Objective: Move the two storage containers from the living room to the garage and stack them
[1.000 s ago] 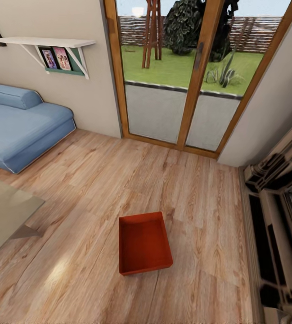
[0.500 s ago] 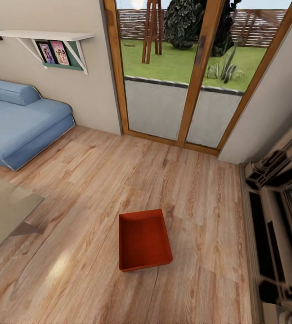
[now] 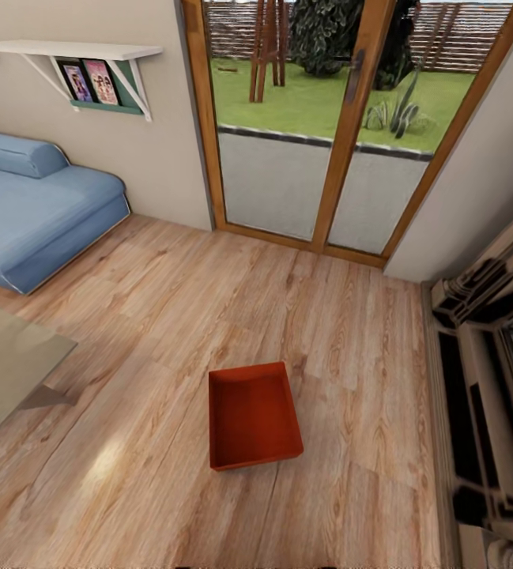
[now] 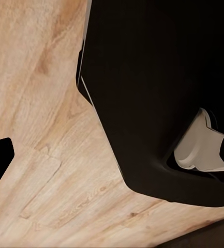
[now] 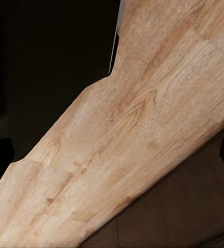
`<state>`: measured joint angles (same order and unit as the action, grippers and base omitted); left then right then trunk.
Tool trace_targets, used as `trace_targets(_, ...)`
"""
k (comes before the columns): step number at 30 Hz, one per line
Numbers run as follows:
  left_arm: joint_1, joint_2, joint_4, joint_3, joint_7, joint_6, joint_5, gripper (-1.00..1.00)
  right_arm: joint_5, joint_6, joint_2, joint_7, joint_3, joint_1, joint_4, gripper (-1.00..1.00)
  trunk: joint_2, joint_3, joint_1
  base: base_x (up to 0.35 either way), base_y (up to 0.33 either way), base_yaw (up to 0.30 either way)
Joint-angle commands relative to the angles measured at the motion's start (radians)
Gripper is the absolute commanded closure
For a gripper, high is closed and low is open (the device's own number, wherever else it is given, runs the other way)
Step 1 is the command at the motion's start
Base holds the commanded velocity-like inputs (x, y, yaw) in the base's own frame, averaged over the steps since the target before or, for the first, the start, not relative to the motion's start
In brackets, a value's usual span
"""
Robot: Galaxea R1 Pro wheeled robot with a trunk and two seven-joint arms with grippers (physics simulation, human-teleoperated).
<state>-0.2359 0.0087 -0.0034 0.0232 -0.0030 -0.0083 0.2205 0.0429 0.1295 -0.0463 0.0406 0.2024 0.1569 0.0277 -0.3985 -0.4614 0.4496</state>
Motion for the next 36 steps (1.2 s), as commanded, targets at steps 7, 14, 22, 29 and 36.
trace_targets(7, 0.000, 0.000, 0.001, 0.002, 0.000, -0.001, 0.005, -1.00, 0.005, 0.006, 0.000, 0.002, 0.008, 0.001, 0.003, -1.00, -0.001, -0.012, 0.000, 0.000, 0.000, 0.000)
trace_targets(14, 0.000, -0.001, 0.000, 0.001, 0.000, -0.001, 0.005, -1.00, 0.003, 0.008, -0.001, 0.003, 0.008, 0.001, 0.003, -1.00, -0.001, -0.016, 0.000, 0.000, 0.000, 0.000)
trace_targets(22, 0.000, -0.001, 0.000, 0.002, 0.000, -0.001, 0.005, -1.00, 0.003, 0.014, -0.001, 0.003, 0.008, 0.001, 0.003, -1.00, -0.001, -0.016, 0.000, 0.000, 0.000, 0.000)
trace_targets(29, 0.000, -0.001, 0.000, 0.002, 0.000, -0.002, 0.005, -1.00, 0.004, 0.012, -0.001, 0.003, 0.008, 0.001, 0.003, -1.00, -0.001, -0.016, 0.000, 0.000, 0.000, 0.000)
trace_targets(36, 0.000, -0.001, 0.000, 0.002, 0.000, -0.002, 0.005, -1.00, 0.003, 0.006, 0.001, 0.002, 0.008, 0.001, 0.003, -1.00, -0.001, -0.016, 0.000, 0.000, 0.000, 0.000)
